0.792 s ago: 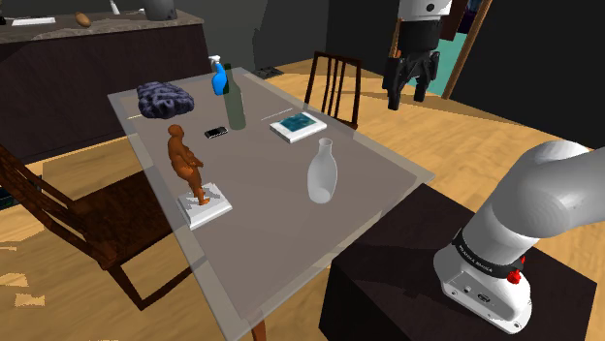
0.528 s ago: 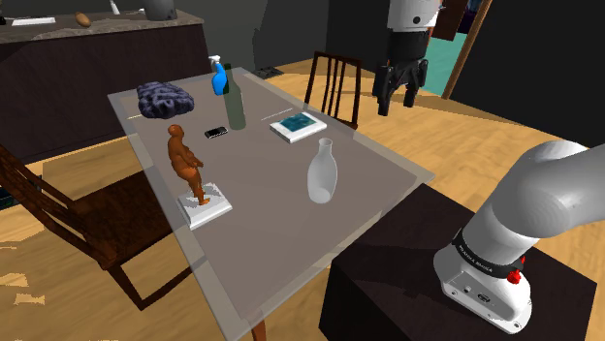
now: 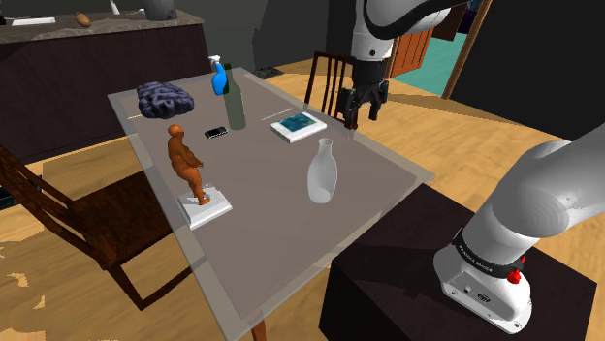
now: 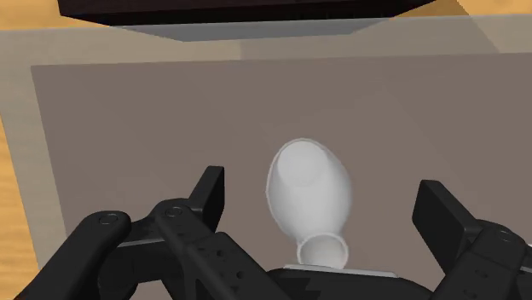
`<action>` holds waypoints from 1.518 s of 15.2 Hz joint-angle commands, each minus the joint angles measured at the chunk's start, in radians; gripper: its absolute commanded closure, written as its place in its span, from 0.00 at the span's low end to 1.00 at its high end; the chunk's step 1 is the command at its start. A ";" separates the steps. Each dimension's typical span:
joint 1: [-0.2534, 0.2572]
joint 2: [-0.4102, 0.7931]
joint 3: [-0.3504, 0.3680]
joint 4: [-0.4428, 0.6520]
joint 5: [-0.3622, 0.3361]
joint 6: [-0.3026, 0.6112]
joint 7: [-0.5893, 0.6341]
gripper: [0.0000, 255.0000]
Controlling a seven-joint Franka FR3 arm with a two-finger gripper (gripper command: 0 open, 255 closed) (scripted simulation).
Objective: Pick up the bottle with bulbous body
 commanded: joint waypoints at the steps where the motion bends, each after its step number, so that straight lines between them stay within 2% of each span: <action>1: -0.001 0.061 0.010 0.001 -0.003 0.078 0.005 0.00; 10: -0.009 0.385 0.043 0.119 -0.058 0.352 0.050 0.00; 20: -0.008 0.467 0.045 0.088 -0.072 0.468 0.059 0.00; 21: -0.008 0.466 0.045 0.089 -0.072 0.466 0.060 1.00; 23: -0.008 0.466 0.045 0.089 -0.072 0.465 0.060 1.00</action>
